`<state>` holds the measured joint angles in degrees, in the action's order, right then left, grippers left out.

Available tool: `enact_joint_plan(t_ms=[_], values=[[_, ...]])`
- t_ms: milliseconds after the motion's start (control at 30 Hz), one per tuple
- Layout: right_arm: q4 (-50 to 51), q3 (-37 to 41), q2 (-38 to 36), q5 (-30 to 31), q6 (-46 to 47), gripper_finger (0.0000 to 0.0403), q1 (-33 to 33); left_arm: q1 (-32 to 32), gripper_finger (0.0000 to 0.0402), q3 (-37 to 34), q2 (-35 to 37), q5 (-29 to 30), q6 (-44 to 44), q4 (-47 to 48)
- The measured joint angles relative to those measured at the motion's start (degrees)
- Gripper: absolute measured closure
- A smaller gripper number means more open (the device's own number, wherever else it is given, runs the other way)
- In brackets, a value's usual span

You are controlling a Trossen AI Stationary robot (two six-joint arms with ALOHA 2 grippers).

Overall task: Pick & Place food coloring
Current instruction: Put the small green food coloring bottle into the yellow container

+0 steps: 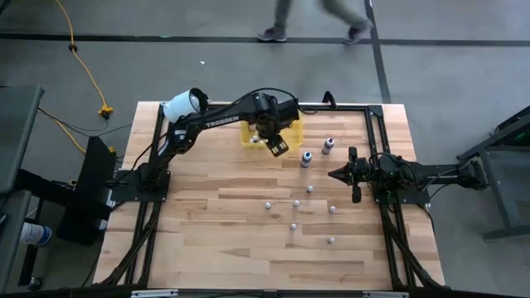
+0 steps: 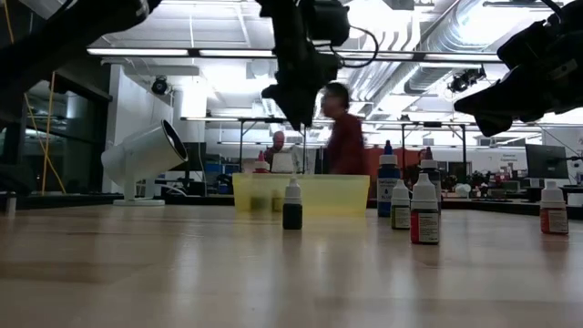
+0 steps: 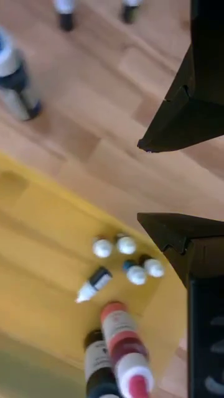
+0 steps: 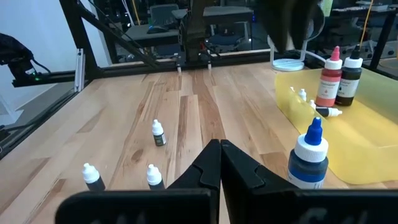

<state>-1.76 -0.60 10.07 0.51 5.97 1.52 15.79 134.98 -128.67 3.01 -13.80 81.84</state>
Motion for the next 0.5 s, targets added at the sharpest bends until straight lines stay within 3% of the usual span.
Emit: enact_joint_plan(t_ms=[200, 500], values=[[-0.02, -0.01, 0.04, -0.02, -0.01, 0.0402, 0.0, -3.73, 0.0244, 0.0, 1.08, -2.94, -1.62, 4.38], [-0.07, -0.01, 0.04, -0.02, -0.01, 0.0402, -0.02, -10.93, 0.0244, -0.02, 1.13, -2.92, -14.48, 6.24]])
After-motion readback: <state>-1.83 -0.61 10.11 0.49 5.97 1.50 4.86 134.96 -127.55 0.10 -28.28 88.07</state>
